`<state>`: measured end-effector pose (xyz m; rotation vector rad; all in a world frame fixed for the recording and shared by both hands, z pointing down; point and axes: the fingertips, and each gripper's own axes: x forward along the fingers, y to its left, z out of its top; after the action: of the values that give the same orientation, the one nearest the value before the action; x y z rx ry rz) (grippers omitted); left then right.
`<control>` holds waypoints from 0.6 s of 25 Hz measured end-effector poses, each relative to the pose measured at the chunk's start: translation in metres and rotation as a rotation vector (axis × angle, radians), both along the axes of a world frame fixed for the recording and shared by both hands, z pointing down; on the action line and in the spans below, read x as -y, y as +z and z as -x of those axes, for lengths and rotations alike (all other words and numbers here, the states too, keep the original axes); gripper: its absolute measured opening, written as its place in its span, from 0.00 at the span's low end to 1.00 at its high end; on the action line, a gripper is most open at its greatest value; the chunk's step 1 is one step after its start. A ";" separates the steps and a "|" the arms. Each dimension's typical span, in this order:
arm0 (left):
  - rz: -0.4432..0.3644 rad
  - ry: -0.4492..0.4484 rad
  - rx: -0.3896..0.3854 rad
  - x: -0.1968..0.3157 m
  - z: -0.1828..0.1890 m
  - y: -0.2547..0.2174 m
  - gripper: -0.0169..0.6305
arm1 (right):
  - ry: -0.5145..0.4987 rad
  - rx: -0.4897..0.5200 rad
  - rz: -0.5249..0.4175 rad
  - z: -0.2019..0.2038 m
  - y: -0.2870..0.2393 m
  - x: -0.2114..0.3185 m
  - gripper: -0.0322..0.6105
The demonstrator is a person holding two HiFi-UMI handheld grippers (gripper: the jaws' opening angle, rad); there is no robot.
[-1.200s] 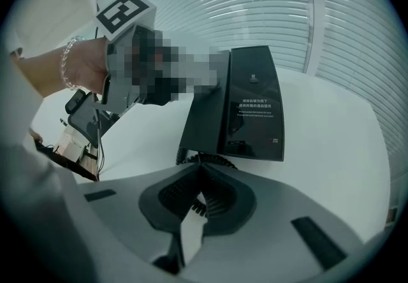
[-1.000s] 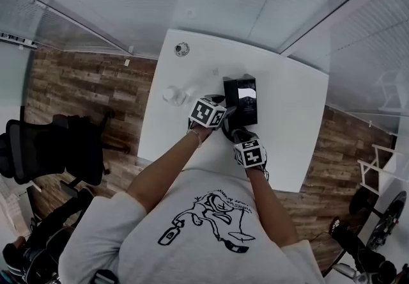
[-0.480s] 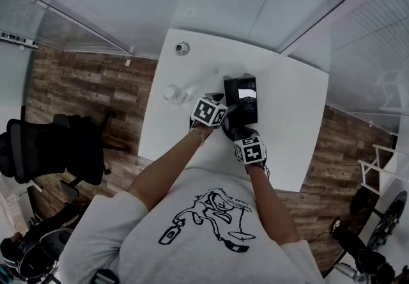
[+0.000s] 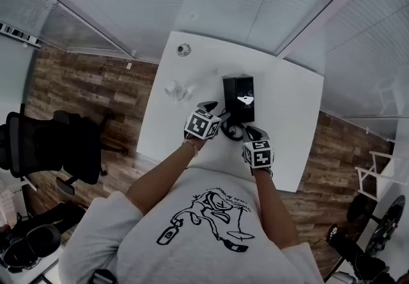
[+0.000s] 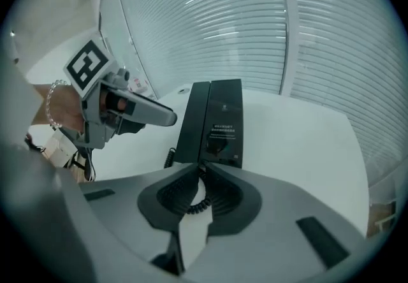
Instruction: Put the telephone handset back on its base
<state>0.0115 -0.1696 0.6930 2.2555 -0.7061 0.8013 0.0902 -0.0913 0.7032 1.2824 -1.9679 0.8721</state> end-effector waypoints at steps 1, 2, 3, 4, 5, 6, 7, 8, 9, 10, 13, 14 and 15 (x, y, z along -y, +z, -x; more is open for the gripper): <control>-0.012 -0.010 -0.009 -0.004 0.002 -0.005 0.42 | 0.009 -0.002 -0.016 -0.005 -0.006 0.000 0.06; -0.023 -0.021 -0.018 -0.008 0.004 -0.011 0.42 | 0.017 -0.003 -0.031 -0.010 -0.012 -0.001 0.06; -0.033 -0.031 -0.028 -0.012 0.006 -0.016 0.41 | 0.025 -0.003 -0.045 -0.015 -0.018 -0.001 0.06; -0.043 -0.042 -0.037 -0.016 0.008 -0.021 0.40 | 0.030 -0.003 -0.060 -0.019 -0.024 -0.001 0.06; -0.054 -0.053 -0.047 -0.019 0.010 -0.027 0.39 | 0.035 -0.002 -0.077 -0.024 -0.031 -0.001 0.06; -0.067 -0.063 -0.057 -0.022 0.011 -0.033 0.38 | 0.039 -0.001 -0.094 -0.028 -0.038 -0.001 0.06; -0.081 -0.073 -0.068 -0.025 0.012 -0.039 0.37 | 0.040 -0.001 -0.112 -0.031 -0.046 0.000 0.06; -0.096 -0.083 -0.079 -0.028 0.012 -0.046 0.36 | 0.040 0.000 -0.131 -0.034 -0.054 0.001 0.06; -0.111 -0.093 -0.089 -0.031 0.013 -0.053 0.35 | 0.038 0.000 -0.151 -0.037 -0.063 0.001 0.06; -0.127 -0.104 -0.098 -0.033 0.013 -0.060 0.34 | 0.035 0.001 -0.172 -0.039 -0.072 0.002 0.06; -0.174 -0.136 -0.123 -0.041 0.013 -0.081 0.31 | 0.027 0.007 -0.233 -0.044 -0.100 0.001 0.06; -0.189 -0.145 -0.131 -0.043 0.013 -0.089 0.30 | 0.026 0.013 -0.251 -0.046 -0.109 0.001 0.06; -0.202 -0.151 -0.141 -0.046 0.011 -0.097 0.30 | 0.028 0.021 -0.269 -0.048 -0.118 0.000 0.06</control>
<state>0.0003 -0.1237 0.5960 2.3759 -0.9120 0.5129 0.1381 -0.0913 0.5853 1.4582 -2.1436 0.6507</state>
